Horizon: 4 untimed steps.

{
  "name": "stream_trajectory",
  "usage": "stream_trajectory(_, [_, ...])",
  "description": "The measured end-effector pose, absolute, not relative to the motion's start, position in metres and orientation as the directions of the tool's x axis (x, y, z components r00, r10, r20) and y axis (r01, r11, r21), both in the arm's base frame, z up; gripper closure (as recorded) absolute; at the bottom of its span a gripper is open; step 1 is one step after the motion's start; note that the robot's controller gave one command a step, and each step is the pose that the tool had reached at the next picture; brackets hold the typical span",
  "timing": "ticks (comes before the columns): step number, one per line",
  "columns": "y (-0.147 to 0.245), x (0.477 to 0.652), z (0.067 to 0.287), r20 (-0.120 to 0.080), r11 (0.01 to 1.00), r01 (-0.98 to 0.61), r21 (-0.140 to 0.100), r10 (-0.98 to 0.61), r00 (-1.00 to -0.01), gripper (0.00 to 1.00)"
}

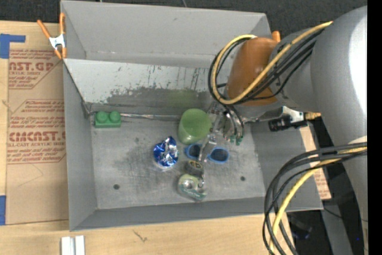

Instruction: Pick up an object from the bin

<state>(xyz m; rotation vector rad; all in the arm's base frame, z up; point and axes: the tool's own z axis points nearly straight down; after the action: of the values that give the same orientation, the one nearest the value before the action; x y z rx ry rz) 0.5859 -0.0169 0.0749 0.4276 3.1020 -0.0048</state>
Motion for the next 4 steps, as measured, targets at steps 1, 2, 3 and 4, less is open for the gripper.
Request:
stream_trajectory(1, [0.083, 0.54, 0.101, 0.001, 0.928, 0.372, 0.004, 0.372, -0.928, 0.0])
stream_trajectory(2, [0.182, 0.539, 0.103, 0.02, 0.876, 0.48, -0.038, 0.481, -0.877, 0.0])
stream_trajectory(3, [0.163, 0.535, 0.076, -0.005, 0.837, 0.547, 0.003, 0.547, -0.837, 0.0])
stream_trajectory(4, [0.179, 0.531, 0.076, -0.016, 0.784, 0.62, 0.006, 0.62, -0.784, 0.0])
